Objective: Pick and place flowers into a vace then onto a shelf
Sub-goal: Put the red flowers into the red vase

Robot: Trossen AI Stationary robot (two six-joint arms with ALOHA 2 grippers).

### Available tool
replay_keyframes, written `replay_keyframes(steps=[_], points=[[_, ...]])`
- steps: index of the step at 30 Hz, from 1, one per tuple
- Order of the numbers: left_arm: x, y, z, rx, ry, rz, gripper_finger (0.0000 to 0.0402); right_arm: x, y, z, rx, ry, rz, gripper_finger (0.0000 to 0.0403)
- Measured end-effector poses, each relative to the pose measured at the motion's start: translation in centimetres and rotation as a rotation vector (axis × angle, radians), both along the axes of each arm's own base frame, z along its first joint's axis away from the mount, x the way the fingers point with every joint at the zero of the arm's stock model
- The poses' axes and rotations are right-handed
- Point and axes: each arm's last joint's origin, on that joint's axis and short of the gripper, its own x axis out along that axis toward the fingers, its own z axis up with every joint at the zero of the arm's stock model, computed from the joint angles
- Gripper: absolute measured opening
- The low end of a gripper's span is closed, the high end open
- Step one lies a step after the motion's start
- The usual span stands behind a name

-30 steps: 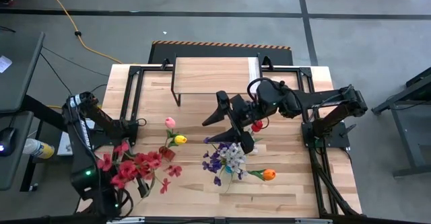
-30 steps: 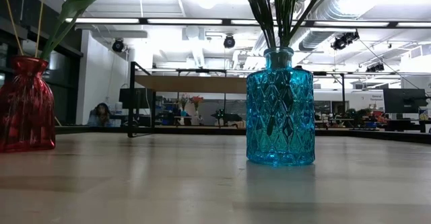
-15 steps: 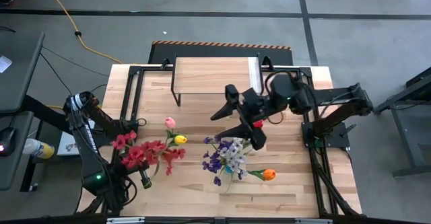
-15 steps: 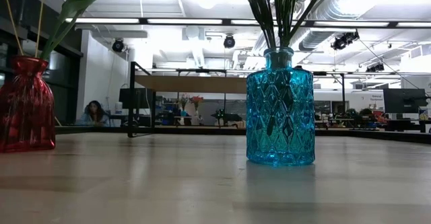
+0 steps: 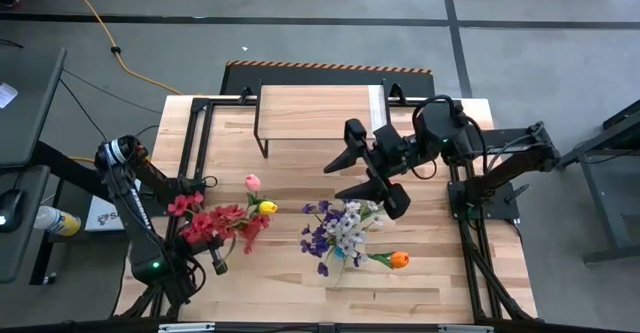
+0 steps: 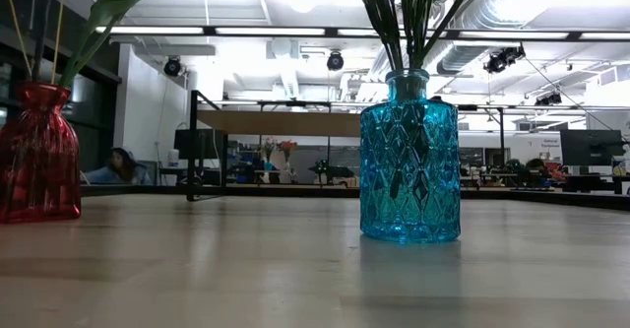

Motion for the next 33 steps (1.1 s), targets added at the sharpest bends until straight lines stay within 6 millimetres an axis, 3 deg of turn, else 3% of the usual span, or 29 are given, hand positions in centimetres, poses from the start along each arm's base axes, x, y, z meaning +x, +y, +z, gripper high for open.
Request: replay_keyframes(steps=[9, 22, 29, 33], points=[[-0.4, 0.9, -2.1, -0.02, -0.024, 0.002, 0.0034, 0.1, -0.1, -0.2, -0.018, 0.012, -0.03, 0.0229], [-0.8, 1.6, -5.5, -0.205, 0.027, 0.078, 0.0034, 0.1, -0.1, -0.2, -0.014, 0.014, -0.055, 0.0228], [-0.7, 1.2, -6.0, -0.327, 0.082, 0.129, 0.0081, 0.1, -0.1, -0.3, -0.014, 0.024, -0.054, 0.0228], [-0.7, 1.2, -6.0, -0.34, 0.077, 0.128, 0.0085, 0.1, -0.1, -0.4, -0.015, 0.032, -0.052, 0.0228]])
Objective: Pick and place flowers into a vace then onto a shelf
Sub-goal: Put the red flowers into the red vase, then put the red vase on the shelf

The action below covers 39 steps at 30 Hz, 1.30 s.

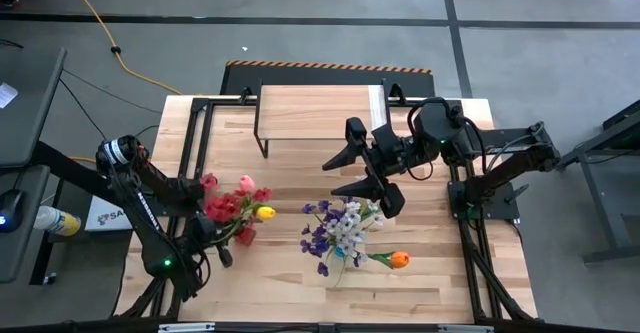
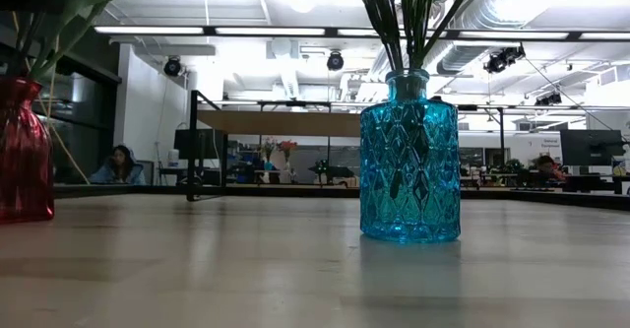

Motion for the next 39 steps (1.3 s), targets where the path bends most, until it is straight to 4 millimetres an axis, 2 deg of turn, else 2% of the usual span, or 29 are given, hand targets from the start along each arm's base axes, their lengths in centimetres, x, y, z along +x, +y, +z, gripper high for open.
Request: replay_keyframes(steps=[7, 14, 18, 25, 30, 34, 39], points=[[0.1, -0.1, 0.0, -0.015, -0.012, -0.003, 0.0085, 0.0, 0.2, -0.3, 0.003, 0.031, 0.01, 0.0225], [0.0, -0.1, -0.1, -0.025, 0.01, 0.005, 0.0118, -0.1, 1.0, -0.4, 0.0, 0.043, 0.036, 0.0224], [0.0, -0.2, -0.1, -0.032, 0.018, 0.008, 0.0158, -0.2, 1.5, -0.5, -0.001, 0.05, 0.052, 0.0224], [0.0, 0.0, 0.1, -0.06, 0.034, 0.016, 0.0257, -0.3, 2.0, -0.5, -0.002, 0.052, 0.07, 0.0225], [-0.4, 0.3, 0.6, -0.164, 0.152, 0.06, 0.032, -0.4, 2.1, -0.6, -0.004, 0.061, 0.072, 0.0225], [-0.6, 0.2, 1.3, -0.241, 0.238, 0.079, 0.0355, -0.3, 2.1, -0.7, -0.005, 0.071, 0.071, 0.0225], [-0.6, 0.0, 1.9, -0.28, 0.284, 0.075, 0.0378, -0.3, 2.1, -0.7, -0.006, 0.071, 0.072, 0.0225]])
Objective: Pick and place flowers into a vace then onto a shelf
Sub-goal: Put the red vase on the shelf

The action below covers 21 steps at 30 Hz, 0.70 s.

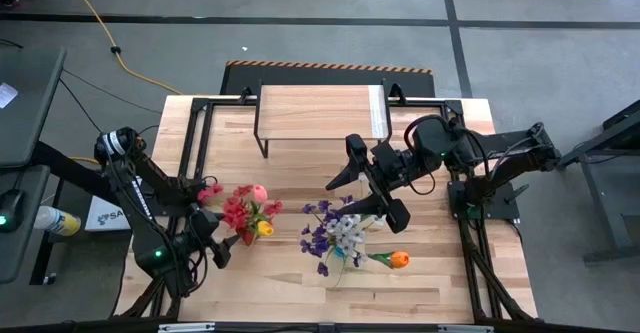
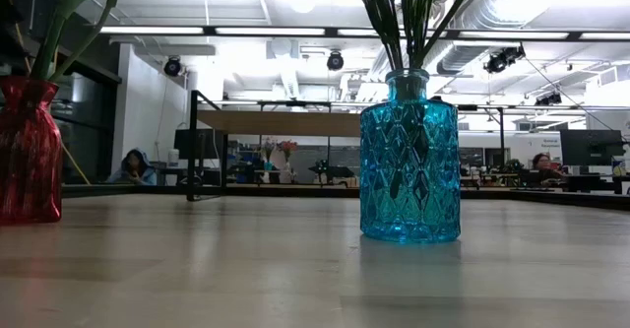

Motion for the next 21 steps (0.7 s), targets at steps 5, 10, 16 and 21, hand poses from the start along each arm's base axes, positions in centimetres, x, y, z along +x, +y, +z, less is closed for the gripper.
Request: replay_keyframes(steps=[5, 10, 16, 21], points=[[0.1, -0.7, -0.3, -0.119, 0.074, 0.008, 0.0382, 0.0, 0.0, 0.0, -0.001, 0.002, 0.016, 0.0224], [0.2, -1.3, -0.5, -0.167, 0.102, -0.025, 0.0376, 0.0, 0.1, -0.1, -0.003, 0.007, 0.029, 0.0225], [0.6, -1.9, -1.6, -0.098, 0.084, -0.018, 0.0376, 0.0, 0.1, -0.2, -0.007, 0.024, 0.029, 0.0224], [0.9, -2.5, -3.2, -0.039, 0.107, 0.012, 0.0376, 0.0, 0.1, -0.6, -0.013, 0.055, 0.029, 0.0223]])
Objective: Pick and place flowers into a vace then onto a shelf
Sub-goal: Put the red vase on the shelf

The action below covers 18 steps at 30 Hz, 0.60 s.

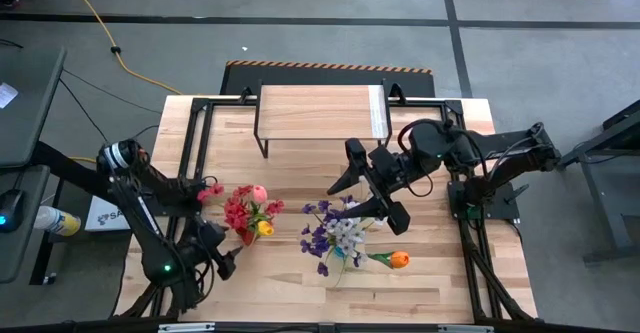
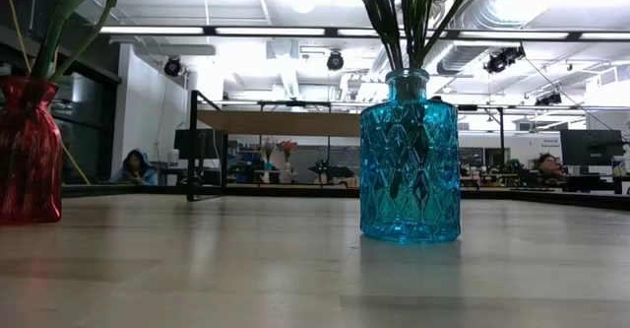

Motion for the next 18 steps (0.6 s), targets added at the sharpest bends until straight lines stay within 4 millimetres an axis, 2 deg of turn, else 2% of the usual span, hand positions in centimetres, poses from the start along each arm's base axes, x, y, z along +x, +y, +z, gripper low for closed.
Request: replay_keyframes(steps=[10, 18], points=[[0.3, -0.3, -2.4, 0.163, -0.012, 0.045, 0.0376, 0.0, 0.0, -0.1, -0.002, 0.006, 0.0, 0.0223], [0.4, -0.3, -2.9, 0.183, -0.013, 0.05, 0.0376, 0.0, 0.0, -0.1, -0.007, 0.002, -0.001, 0.022]])
